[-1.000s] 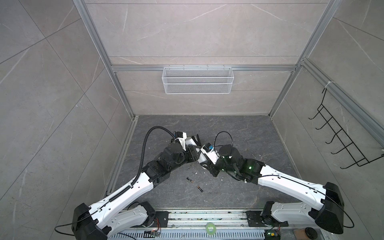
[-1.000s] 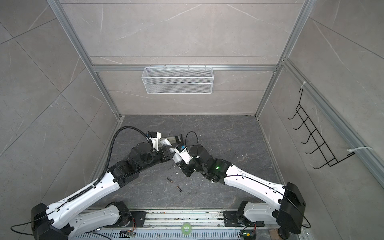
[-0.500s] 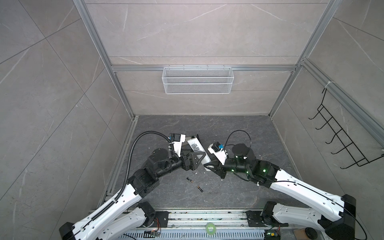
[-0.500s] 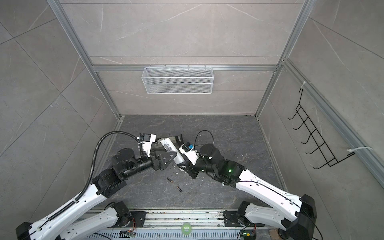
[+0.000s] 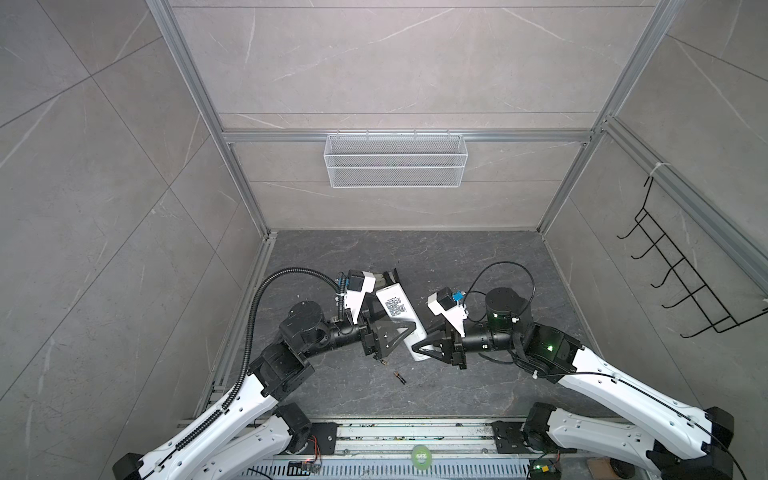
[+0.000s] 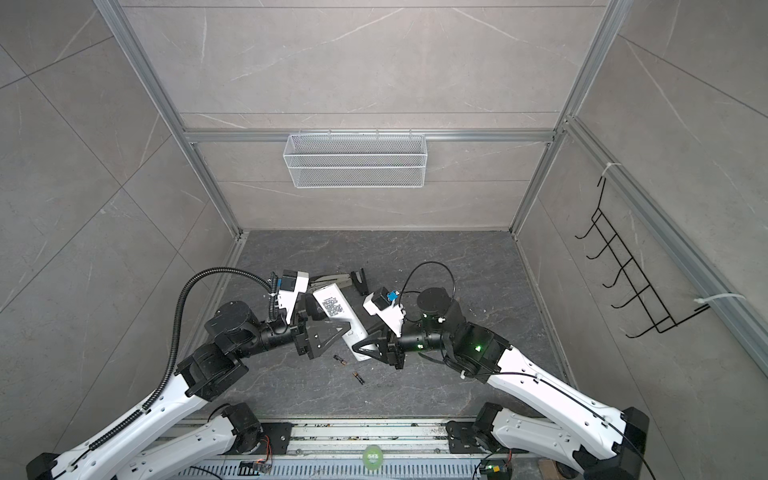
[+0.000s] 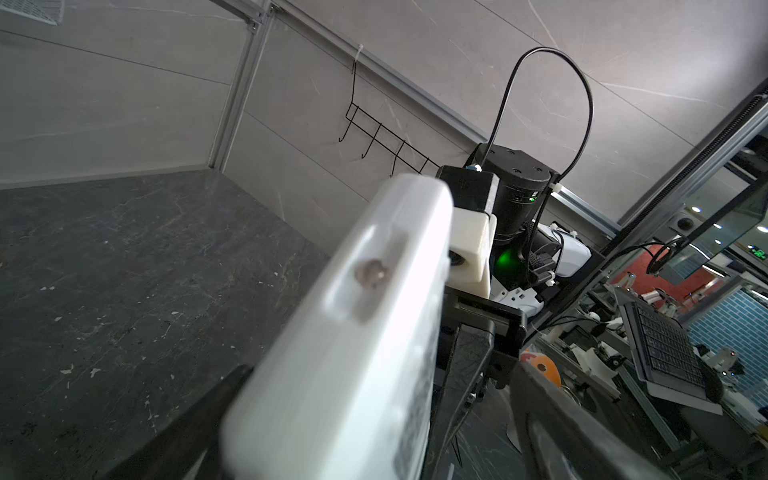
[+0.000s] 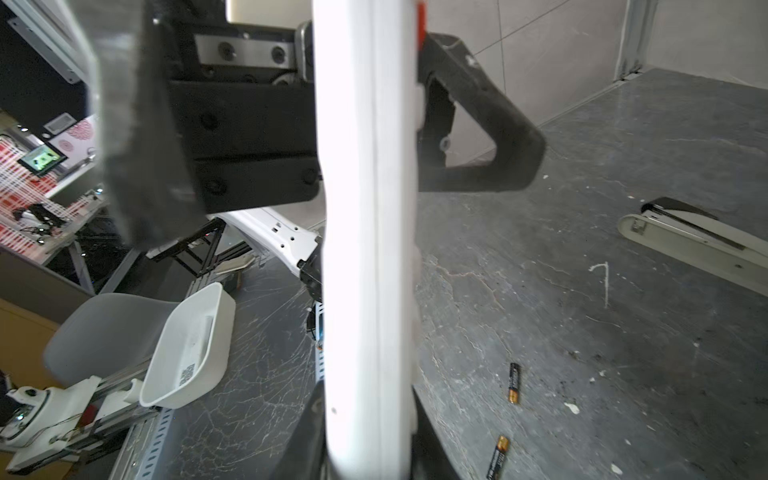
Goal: Load the batteries into the remote control
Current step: 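Grasp the remote's end with the left gripper while the right gripper releases it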
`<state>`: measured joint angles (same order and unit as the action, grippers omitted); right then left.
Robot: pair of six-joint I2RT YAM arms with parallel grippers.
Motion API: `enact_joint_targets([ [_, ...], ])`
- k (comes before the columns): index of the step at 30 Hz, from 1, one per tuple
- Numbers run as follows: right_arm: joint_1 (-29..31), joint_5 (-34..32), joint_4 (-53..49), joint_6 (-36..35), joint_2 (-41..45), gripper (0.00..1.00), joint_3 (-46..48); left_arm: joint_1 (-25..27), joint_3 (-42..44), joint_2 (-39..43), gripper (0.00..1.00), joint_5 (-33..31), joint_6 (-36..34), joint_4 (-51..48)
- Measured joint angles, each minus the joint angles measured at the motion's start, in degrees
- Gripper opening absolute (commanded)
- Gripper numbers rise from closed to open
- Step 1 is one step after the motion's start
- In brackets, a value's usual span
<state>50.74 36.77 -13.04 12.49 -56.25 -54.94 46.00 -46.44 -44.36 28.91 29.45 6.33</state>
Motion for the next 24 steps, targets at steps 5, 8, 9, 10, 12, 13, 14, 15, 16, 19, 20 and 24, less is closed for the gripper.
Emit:
enact_joint_targets([
  [5,0.0,2.36,0.13,0.87,0.22,0.0,-0.02,0.0,0.0,0.02,0.71,1.99,0.04,2.86],
  [8,0.0,3.21,0.31,1.29,0.22,0.0,-0.02,0.0,-0.07,-0.02,0.61,2.78,0.09,3.5],
  [9,-0.02,3.43,0.48,1.49,0.22,0.0,-0.02,0.0,-0.13,-0.15,0.58,2.93,0.11,3.69],
  [10,-0.04,3.67,0.79,1.7,0.22,0.0,-0.02,0.0,-0.22,-0.28,0.56,2.99,0.11,3.87],
  [12,-0.07,3.98,1.44,2.08,0.22,0.0,-0.02,0.0,-0.33,-0.63,0.5,3.17,0.09,4.22],
  [13,-0.09,4.09,1.64,2.16,0.22,0.0,-0.02,0.0,-0.33,-0.74,0.48,3.19,0.13,4.28],
  [14,-0.11,4.22,1.81,2.34,0.24,0.0,-0.02,0.0,-0.35,-0.81,0.46,3.19,0.13,4.37],
  [15,-0.15,4.24,1.88,2.38,0.24,0.0,-0.02,0.0,-0.35,-0.87,0.44,3.19,0.13,4.46],
  [16,-0.15,4.24,1.95,2.4,0.24,0.0,-0.02,0.0,-0.35,-0.9,0.43,3.19,0.22,4.48],
  [19,-0.15,4.24,2.1,2.56,0.37,0.0,0.0,0.0,-0.35,-0.9,0.36,3.19,0.37,4.68],
  [20,-0.17,4.22,2.12,2.58,0.46,0.0,-0.02,0.0,-0.35,-0.9,0.33,3.19,0.5,4.94],
  [24,-0.2,4.48,2.29,2.56,0.55,0.0,0.0,0.04,-0.35,-0.9,0.23,3.89,0.7,5.97],
])
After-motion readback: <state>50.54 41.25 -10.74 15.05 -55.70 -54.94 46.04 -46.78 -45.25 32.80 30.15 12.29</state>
